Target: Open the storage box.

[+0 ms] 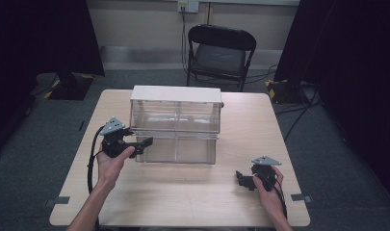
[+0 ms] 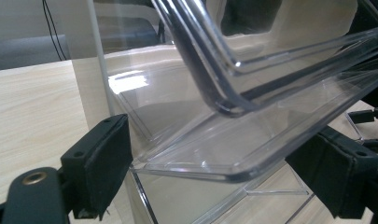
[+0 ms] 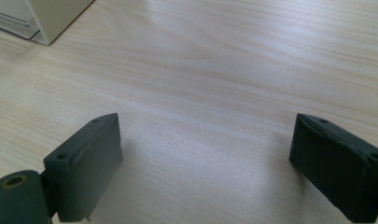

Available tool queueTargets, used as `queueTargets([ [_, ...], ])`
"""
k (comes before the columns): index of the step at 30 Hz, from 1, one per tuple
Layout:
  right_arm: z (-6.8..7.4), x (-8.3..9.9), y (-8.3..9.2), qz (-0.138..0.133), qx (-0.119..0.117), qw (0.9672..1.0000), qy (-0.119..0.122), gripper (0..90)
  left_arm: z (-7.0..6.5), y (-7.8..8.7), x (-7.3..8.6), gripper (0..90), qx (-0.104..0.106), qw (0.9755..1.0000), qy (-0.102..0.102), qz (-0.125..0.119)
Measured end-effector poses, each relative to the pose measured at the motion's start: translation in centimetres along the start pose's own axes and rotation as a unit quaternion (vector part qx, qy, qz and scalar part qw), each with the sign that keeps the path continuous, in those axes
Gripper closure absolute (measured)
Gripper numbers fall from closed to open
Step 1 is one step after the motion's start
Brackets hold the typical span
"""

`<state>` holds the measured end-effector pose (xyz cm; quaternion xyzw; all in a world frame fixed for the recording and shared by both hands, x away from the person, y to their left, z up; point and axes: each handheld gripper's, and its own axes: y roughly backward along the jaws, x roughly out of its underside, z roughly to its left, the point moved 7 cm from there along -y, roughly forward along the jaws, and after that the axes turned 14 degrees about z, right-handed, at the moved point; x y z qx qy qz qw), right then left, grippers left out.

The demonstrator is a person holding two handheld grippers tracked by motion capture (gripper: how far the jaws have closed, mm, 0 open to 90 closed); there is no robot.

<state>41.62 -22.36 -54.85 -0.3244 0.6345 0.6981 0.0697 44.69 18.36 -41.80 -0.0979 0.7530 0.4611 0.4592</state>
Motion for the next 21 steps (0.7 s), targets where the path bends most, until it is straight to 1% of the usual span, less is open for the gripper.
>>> queueTargets([
  [21, 0.00, 0.00, 0.00, 0.000, 0.000, 1.0000, 0.000, 8.4, 0.03, 0.09, -0.01, 15.1, 0.001, 1.0000, -0.003, 0.001],
])
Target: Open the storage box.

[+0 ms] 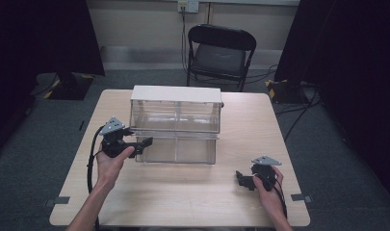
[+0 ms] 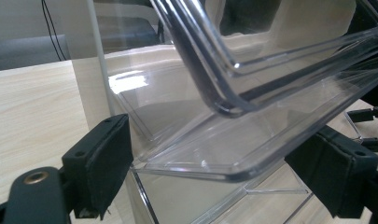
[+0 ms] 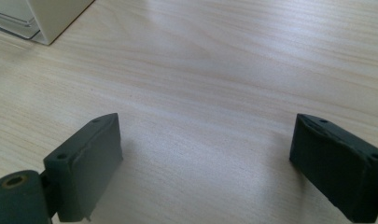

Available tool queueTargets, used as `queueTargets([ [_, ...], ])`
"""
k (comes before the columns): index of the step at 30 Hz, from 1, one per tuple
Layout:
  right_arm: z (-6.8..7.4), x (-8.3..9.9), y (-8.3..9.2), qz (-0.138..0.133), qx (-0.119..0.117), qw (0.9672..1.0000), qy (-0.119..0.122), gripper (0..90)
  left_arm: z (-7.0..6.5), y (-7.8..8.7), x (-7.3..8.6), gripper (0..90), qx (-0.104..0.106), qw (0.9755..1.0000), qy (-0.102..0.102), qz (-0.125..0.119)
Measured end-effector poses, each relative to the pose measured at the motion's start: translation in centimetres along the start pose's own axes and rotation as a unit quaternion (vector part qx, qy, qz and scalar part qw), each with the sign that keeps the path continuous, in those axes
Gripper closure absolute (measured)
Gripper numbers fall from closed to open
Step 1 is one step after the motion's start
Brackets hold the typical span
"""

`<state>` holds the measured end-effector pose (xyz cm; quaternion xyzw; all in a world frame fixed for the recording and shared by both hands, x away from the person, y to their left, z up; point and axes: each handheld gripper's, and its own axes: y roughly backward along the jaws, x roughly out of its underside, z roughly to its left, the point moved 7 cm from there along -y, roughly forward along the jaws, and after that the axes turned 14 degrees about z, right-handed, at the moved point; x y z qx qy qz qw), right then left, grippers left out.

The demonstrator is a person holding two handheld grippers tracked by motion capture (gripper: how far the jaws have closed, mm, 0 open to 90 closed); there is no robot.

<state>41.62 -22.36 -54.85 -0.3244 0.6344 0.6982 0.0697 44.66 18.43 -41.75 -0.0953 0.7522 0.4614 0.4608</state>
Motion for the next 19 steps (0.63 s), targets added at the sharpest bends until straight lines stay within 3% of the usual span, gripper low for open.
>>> queueTargets([
  [19, 0.00, 0.00, 0.00, 0.000, 0.000, 1.0000, 0.000, 8.4, 0.07, -0.09, 0.07, 15.1, -0.001, 1.0000, 0.000, 0.001],
])
